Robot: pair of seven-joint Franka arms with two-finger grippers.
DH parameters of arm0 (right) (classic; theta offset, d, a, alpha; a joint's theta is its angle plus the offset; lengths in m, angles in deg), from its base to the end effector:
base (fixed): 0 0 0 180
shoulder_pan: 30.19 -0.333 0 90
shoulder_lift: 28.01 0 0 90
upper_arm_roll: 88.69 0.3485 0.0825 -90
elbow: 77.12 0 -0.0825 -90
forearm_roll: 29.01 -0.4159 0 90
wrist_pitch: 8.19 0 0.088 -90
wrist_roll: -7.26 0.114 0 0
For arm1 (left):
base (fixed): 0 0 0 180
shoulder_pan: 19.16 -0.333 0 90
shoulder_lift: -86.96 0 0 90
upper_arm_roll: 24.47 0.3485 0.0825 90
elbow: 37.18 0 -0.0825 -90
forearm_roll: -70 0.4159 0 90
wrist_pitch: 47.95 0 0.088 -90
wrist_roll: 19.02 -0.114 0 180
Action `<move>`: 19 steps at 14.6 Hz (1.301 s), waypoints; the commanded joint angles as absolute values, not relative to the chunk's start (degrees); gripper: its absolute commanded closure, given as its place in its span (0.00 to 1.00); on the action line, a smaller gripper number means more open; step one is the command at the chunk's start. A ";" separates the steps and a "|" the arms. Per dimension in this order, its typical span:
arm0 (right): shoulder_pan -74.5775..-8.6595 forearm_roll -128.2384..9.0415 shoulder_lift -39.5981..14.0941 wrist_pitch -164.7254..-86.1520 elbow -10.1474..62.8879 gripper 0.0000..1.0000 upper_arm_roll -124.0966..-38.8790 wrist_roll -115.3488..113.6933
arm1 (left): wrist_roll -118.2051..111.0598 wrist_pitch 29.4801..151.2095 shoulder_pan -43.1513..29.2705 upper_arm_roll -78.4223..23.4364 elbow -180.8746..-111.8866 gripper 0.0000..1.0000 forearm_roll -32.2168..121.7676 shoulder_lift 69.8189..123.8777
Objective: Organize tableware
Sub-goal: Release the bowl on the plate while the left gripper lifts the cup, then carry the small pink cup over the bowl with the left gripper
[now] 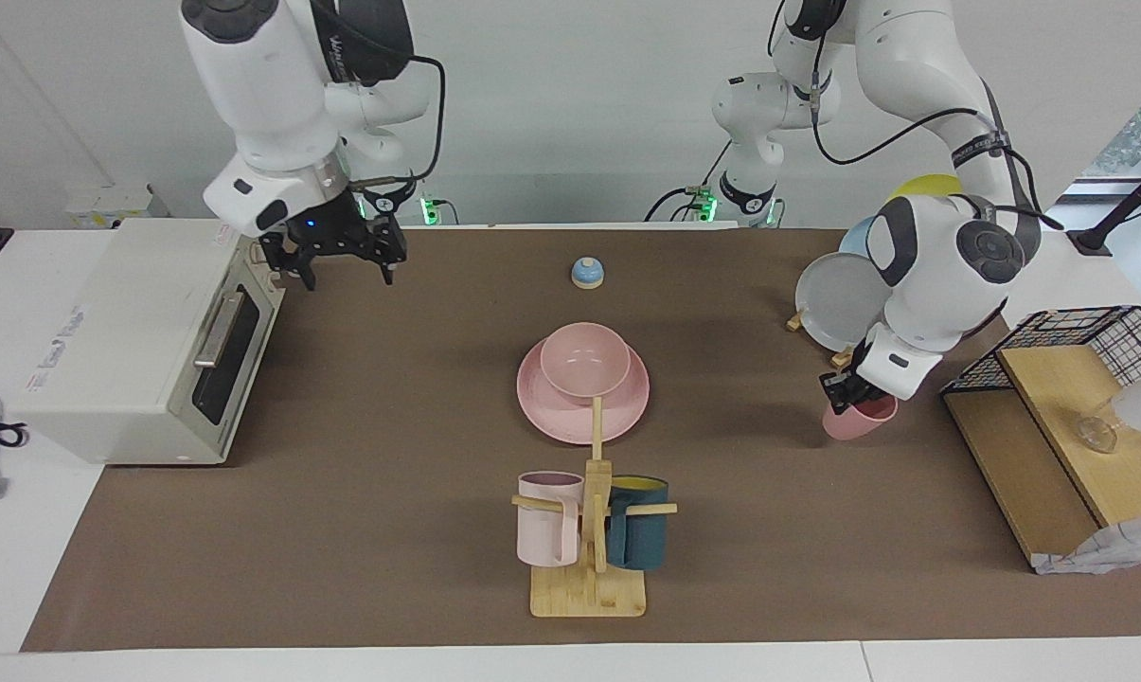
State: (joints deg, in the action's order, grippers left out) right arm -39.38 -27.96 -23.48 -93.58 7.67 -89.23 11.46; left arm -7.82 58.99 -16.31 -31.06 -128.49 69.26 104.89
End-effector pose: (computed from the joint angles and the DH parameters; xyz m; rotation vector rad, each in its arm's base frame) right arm 0.5981 0.0890 0.6416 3.1110 0.1196 -0.1028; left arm 0.6806 -0.1057 0.4639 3.1000 0.0614 -0.0715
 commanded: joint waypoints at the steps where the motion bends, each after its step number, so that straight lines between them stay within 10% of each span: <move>1: -36.79 -28.83 -27.91 -95.55 16.04 0.00 -88.60 9.46 | 2.65 43.25 -10.39 -30.53 -110.20 1.00 70.09 110.14; 6: -35.39 -27.87 -29.15 -97.49 19.12 0.00 -93.86 0.85 | 26.31 39.49 5.25 -30.53 -99.14 1.00 70.18 115.18; 19: -33.28 -25.32 -28.27 -98.63 17.54 0.00 -93.88 0.32 | 44.34 62.86 17.05 -30.44 -121.46 1.00 72.02 112.63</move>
